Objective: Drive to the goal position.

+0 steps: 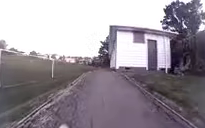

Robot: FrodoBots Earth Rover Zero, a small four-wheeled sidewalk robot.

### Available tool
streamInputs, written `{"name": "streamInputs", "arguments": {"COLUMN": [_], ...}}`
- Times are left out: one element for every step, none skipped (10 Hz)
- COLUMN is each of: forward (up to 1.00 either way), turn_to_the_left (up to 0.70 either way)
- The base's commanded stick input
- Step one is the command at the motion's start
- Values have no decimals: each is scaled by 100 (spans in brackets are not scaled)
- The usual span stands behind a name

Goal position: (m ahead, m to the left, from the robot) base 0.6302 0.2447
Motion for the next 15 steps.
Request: {"name": "streamInputs", "arguments": {"forward": [70, 70, 70, 70, 70, 70, 70, 70, 70, 70, 70, 70, 70, 70, 70], "turn_to_the_left": [0, 0, 0, 0, 0, 0, 0, 0, 0, 0, 0, 0, 0, 0, 0]}}
